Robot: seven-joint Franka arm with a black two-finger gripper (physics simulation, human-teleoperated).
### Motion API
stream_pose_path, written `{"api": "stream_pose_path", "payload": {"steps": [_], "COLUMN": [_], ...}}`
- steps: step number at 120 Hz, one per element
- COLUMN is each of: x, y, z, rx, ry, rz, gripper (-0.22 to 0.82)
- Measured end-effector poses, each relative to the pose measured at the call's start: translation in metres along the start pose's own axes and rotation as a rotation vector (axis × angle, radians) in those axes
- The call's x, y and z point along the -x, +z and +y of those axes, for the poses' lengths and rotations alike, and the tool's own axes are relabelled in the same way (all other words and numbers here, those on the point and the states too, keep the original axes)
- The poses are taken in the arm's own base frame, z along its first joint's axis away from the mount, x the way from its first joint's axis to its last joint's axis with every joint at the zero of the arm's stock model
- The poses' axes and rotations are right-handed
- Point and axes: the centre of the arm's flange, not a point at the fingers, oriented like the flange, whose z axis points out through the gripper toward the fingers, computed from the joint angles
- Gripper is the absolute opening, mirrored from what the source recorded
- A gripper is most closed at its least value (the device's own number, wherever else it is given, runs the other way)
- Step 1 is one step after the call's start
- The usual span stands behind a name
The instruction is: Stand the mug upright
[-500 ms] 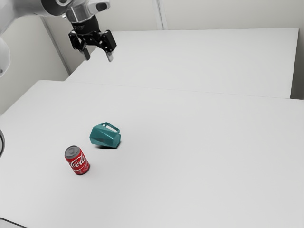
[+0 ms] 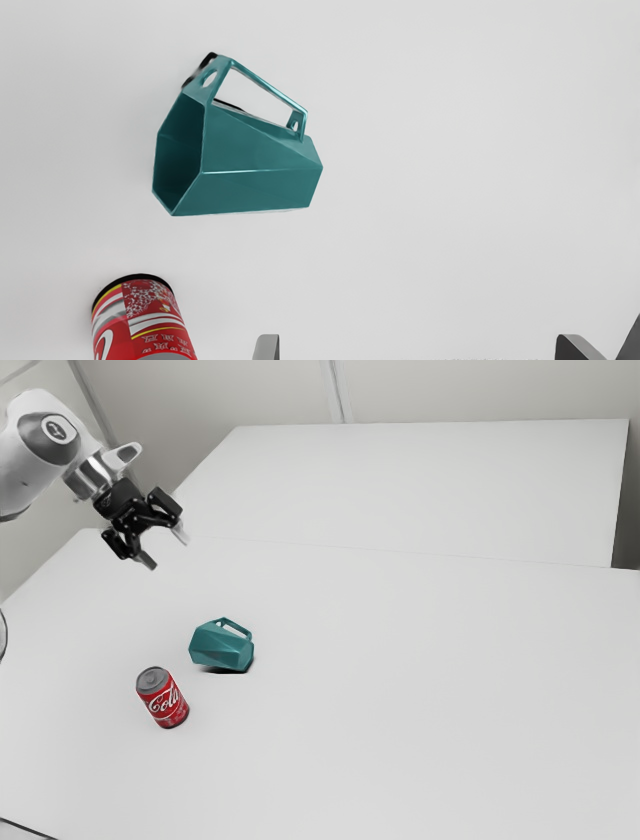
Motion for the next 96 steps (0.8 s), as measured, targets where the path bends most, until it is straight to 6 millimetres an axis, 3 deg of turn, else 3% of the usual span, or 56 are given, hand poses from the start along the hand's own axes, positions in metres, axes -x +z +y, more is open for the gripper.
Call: {"api": "stream_pose_path", "payload": {"steps": [18,33,50,68,96], "x": [-0.025,-0.028,-0.035,-0.031,-0.032], "y": [0.059,0.084,0.116,0.149,0.162], "z": [-0.078,-0.118,-0.15,-0.166,-0.167], "rx": [0.145,0.234,0.345,0.484,0.581], "ry": [0.0,0.046,0.114,0.18,0.289], "rz": [-0.079,-0.098,-0.101,-0.076,0.002], "gripper": [0.6,0.6,0.6,0.6,0.6]}}
